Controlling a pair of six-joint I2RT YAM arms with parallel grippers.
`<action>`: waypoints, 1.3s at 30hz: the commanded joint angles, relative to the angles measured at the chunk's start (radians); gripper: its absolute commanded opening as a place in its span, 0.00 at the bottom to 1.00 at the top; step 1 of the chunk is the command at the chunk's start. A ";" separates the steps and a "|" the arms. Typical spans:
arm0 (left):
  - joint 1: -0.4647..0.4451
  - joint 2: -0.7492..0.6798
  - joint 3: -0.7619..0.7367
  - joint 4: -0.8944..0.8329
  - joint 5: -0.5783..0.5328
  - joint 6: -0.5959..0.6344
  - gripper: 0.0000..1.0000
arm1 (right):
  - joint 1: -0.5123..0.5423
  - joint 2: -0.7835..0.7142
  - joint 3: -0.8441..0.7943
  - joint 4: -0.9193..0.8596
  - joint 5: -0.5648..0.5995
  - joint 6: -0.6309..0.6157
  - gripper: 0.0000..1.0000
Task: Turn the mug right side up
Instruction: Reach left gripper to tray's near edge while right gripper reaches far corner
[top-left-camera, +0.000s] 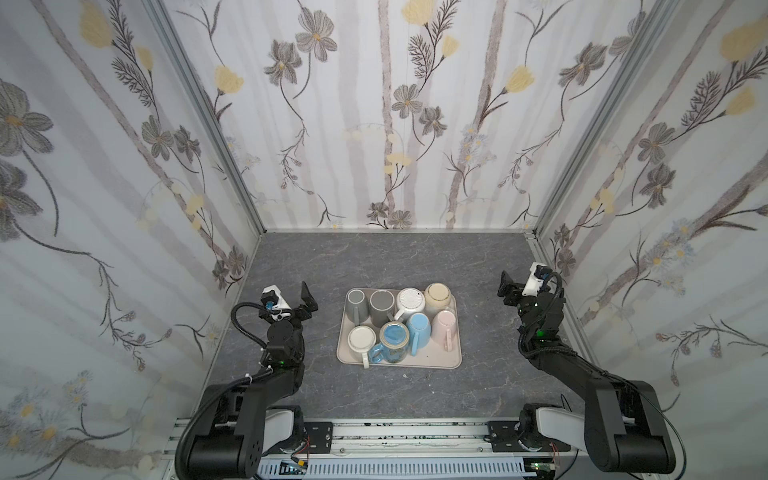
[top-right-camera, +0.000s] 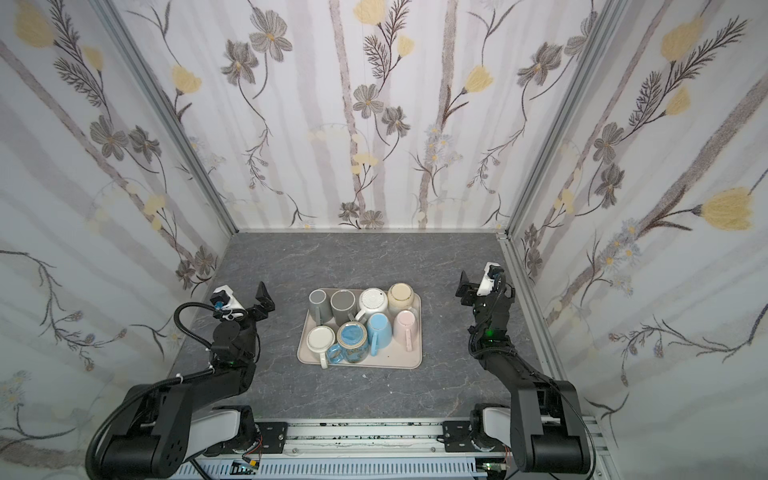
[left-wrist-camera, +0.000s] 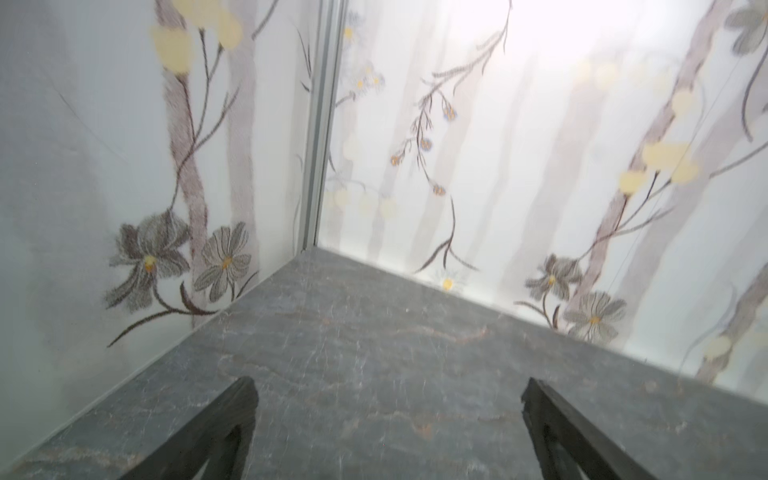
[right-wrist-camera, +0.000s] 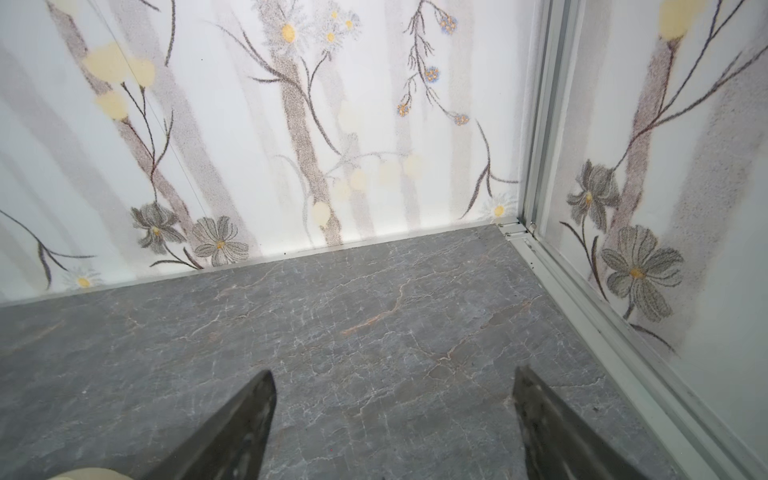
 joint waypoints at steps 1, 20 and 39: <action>0.003 -0.126 0.062 -0.403 -0.027 -0.166 1.00 | 0.013 -0.043 0.072 -0.353 -0.027 0.158 0.79; 0.006 -0.056 0.239 -1.039 0.634 -0.395 0.84 | 0.266 0.106 0.075 -0.635 -0.319 0.387 0.57; 0.007 0.258 0.216 -0.916 0.858 -0.483 0.34 | 0.261 0.445 0.328 -0.752 -0.376 0.269 0.33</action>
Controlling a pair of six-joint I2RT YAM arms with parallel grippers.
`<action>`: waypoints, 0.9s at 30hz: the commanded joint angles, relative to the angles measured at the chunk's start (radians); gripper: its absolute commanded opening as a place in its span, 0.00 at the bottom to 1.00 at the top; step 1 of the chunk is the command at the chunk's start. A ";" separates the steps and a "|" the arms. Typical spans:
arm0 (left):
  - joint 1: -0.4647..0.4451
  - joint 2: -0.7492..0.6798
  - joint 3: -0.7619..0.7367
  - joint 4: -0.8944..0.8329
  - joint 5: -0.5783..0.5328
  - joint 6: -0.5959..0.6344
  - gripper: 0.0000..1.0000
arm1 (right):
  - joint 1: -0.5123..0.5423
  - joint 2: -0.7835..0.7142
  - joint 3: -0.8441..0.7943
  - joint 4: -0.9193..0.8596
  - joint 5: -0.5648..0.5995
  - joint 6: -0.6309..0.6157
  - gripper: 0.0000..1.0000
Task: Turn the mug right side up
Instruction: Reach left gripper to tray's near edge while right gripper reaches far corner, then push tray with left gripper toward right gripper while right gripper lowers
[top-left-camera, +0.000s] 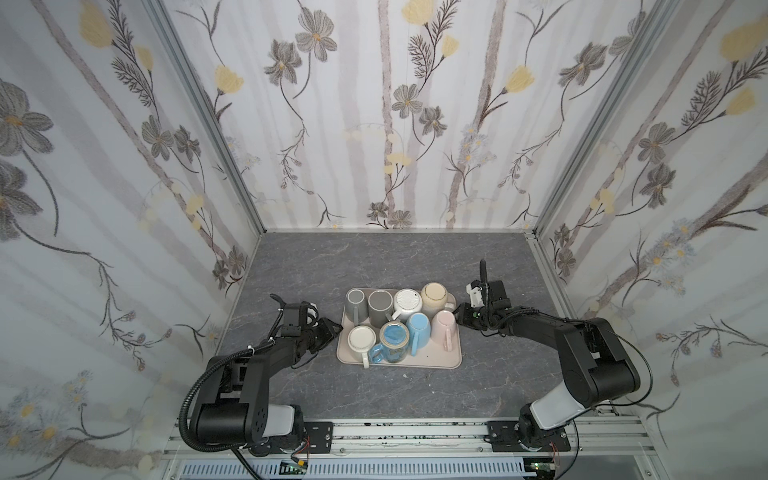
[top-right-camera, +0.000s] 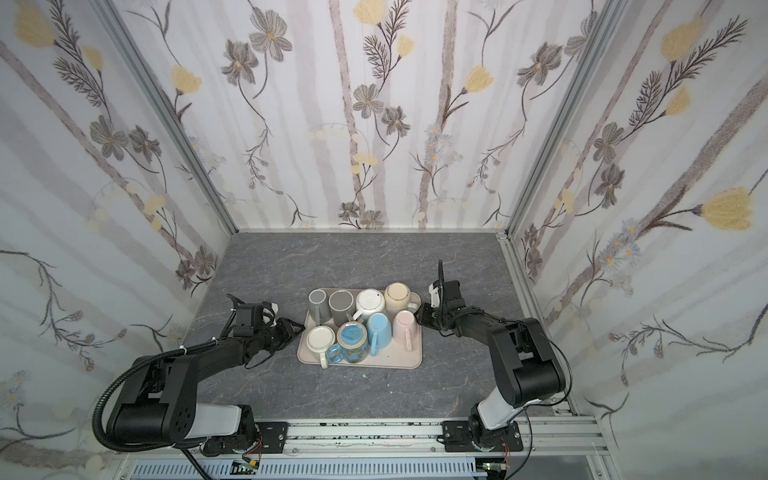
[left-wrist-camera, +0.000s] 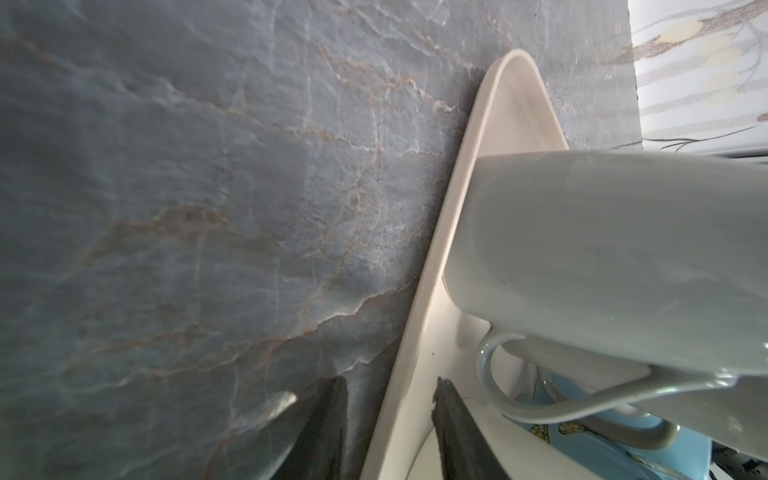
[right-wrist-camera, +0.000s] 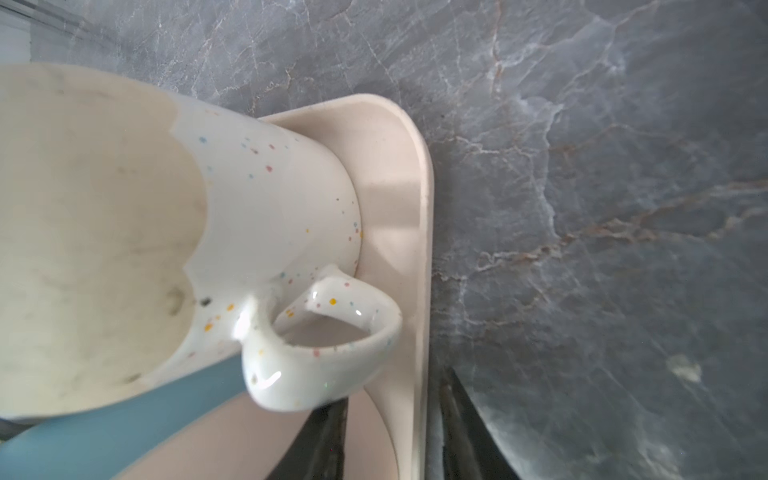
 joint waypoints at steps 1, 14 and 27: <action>-0.001 0.019 -0.018 0.062 0.055 -0.038 0.33 | -0.004 0.029 0.022 -0.025 -0.001 -0.030 0.32; -0.122 0.079 -0.110 0.280 0.081 -0.213 0.21 | -0.152 -0.006 0.086 -0.060 0.064 -0.060 0.31; -0.448 0.280 -0.056 0.721 -0.072 -0.557 0.14 | -0.246 -0.274 0.171 -0.209 0.230 -0.123 0.37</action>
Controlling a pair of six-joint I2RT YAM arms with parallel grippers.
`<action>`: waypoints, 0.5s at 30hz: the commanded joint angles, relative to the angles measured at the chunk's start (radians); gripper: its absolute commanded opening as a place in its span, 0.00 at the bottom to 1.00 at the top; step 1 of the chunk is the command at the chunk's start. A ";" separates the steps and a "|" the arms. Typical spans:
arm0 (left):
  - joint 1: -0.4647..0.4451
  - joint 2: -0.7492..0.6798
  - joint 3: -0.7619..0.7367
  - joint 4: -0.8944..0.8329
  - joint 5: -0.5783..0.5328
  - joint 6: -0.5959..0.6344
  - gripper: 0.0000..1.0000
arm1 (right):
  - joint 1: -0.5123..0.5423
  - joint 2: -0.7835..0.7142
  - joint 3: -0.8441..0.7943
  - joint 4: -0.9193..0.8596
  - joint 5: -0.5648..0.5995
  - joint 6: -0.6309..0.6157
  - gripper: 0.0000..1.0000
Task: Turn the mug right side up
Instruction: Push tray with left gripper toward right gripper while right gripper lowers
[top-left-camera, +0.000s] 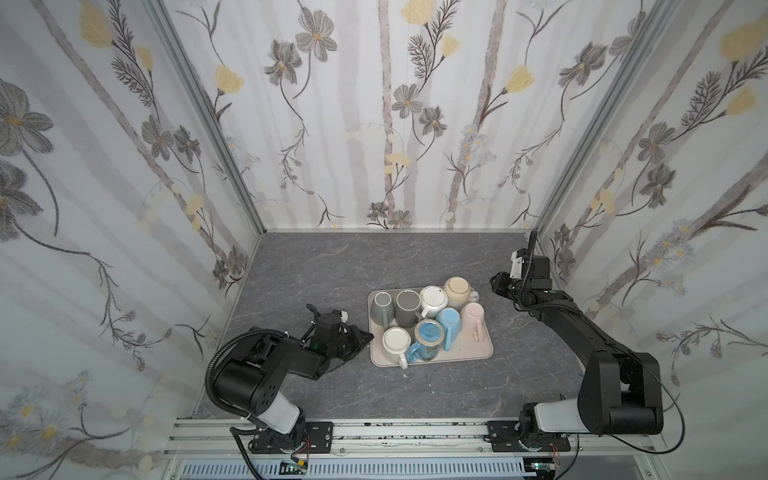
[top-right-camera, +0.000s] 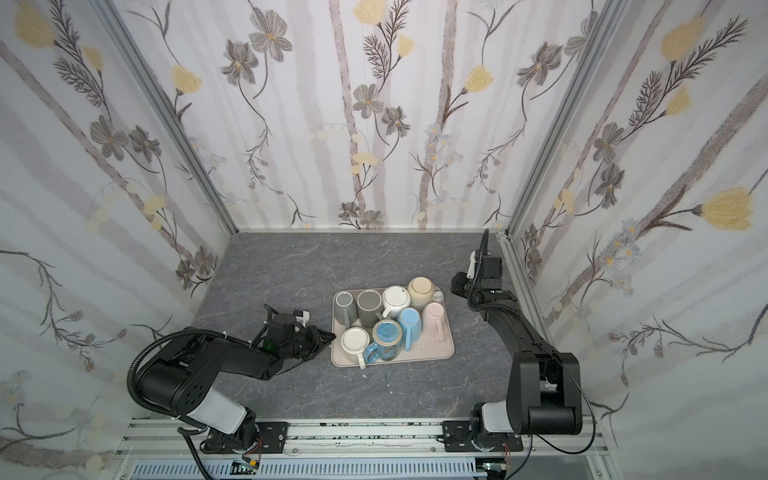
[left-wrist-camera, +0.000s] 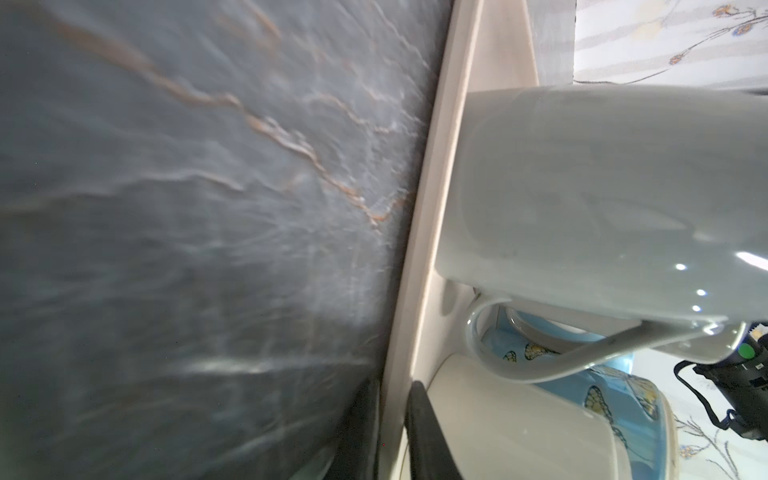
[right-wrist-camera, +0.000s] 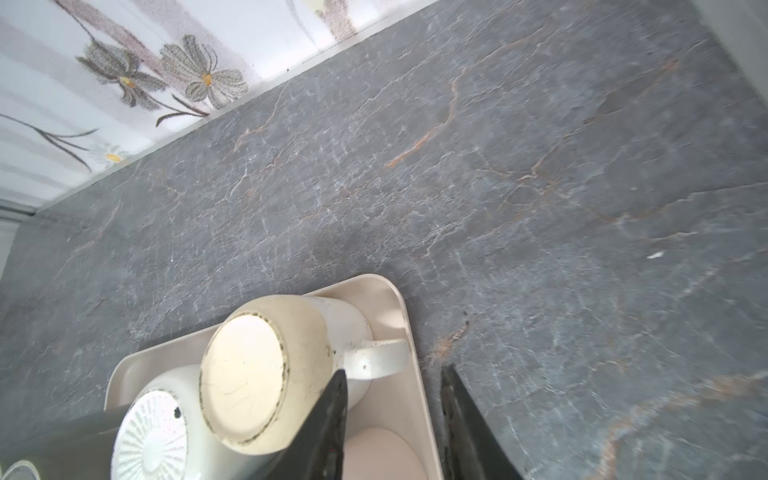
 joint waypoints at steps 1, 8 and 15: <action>-0.080 0.092 0.068 0.171 -0.024 -0.146 0.14 | -0.002 -0.055 -0.008 -0.038 0.031 -0.012 0.36; -0.220 0.371 0.282 0.392 -0.067 -0.309 0.03 | -0.002 -0.172 -0.021 -0.090 0.037 -0.007 0.36; -0.315 0.465 0.501 0.283 -0.152 -0.301 0.02 | -0.002 -0.259 -0.042 -0.152 0.040 -0.007 0.36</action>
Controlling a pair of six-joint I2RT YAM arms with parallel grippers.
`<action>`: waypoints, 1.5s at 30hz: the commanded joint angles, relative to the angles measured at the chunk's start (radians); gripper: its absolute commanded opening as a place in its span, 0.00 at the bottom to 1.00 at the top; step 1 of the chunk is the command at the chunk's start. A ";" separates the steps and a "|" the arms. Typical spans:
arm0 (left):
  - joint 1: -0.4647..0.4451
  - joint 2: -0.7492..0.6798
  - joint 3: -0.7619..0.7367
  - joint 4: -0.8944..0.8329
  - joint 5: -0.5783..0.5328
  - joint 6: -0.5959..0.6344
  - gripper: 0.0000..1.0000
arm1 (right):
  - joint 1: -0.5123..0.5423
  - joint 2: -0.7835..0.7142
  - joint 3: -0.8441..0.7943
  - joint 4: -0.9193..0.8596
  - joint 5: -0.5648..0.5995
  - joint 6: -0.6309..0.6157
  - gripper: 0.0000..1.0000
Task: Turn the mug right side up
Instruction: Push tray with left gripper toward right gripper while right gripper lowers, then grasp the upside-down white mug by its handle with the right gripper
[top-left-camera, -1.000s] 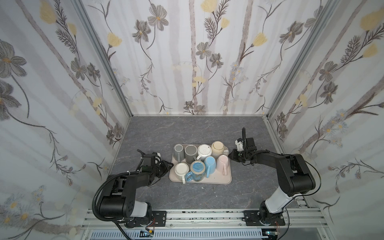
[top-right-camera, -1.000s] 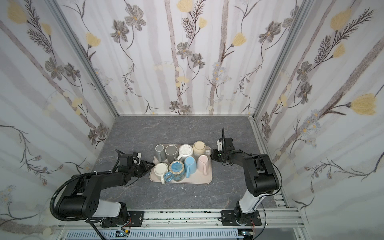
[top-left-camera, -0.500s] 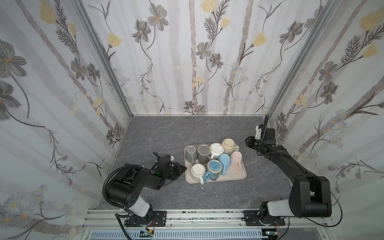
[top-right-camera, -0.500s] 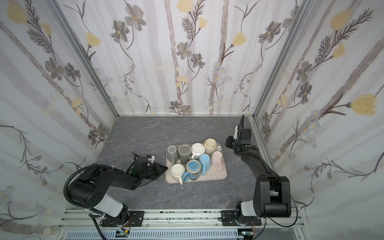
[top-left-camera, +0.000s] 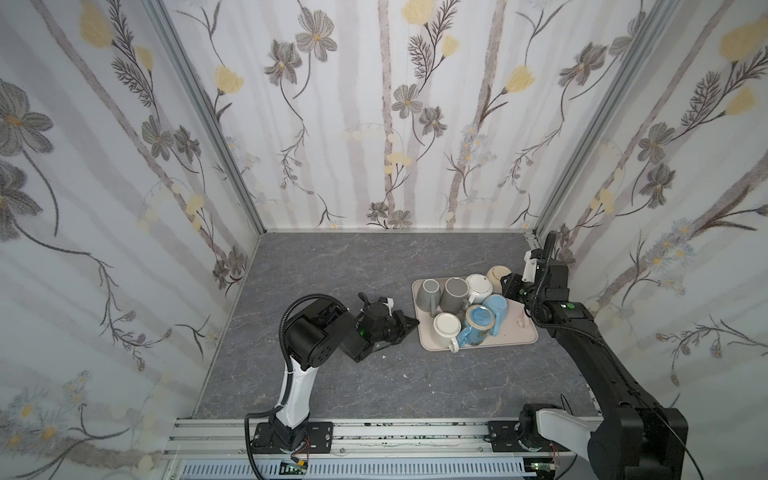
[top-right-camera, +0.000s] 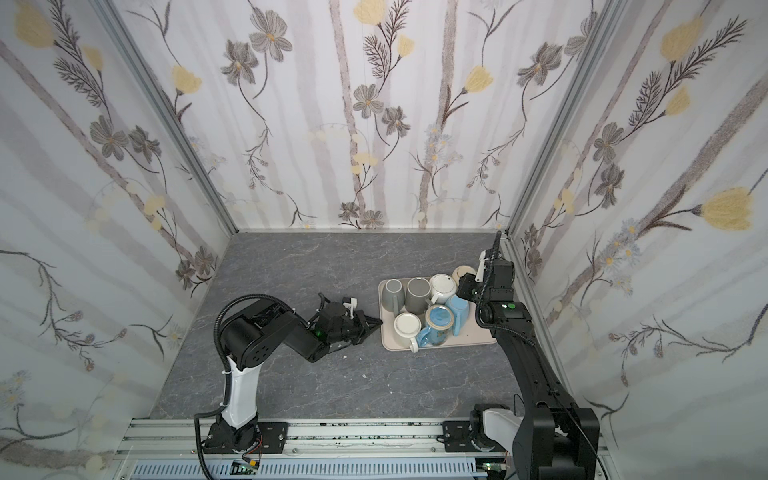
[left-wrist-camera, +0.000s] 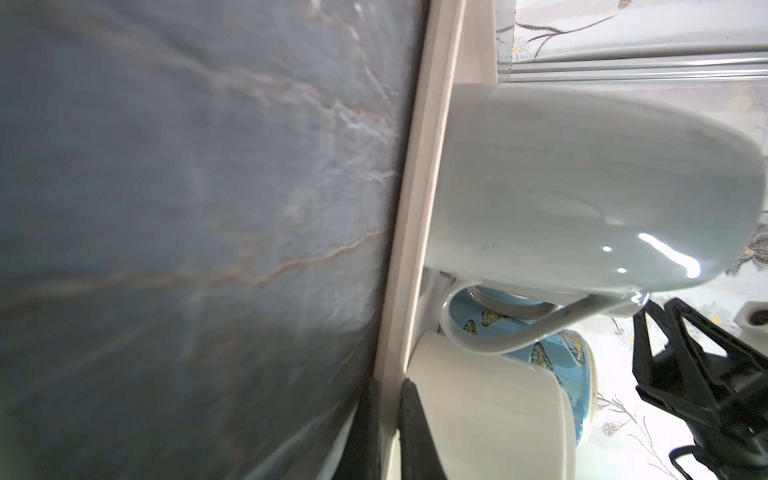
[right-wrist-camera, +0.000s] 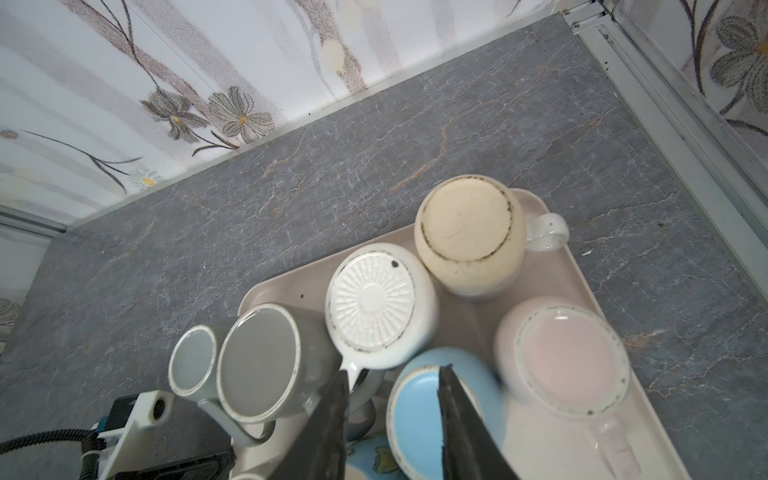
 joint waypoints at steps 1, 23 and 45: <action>-0.035 0.022 0.112 -0.013 -0.051 -0.029 0.02 | 0.000 -0.028 -0.015 -0.047 0.002 0.002 0.36; -0.100 0.114 0.429 -0.307 -0.093 0.118 0.34 | 0.212 -0.181 -0.202 -0.192 0.138 0.114 0.37; -0.100 -0.106 0.232 -0.386 -0.133 0.285 0.41 | 0.433 -0.006 -0.173 -0.192 0.314 0.163 0.48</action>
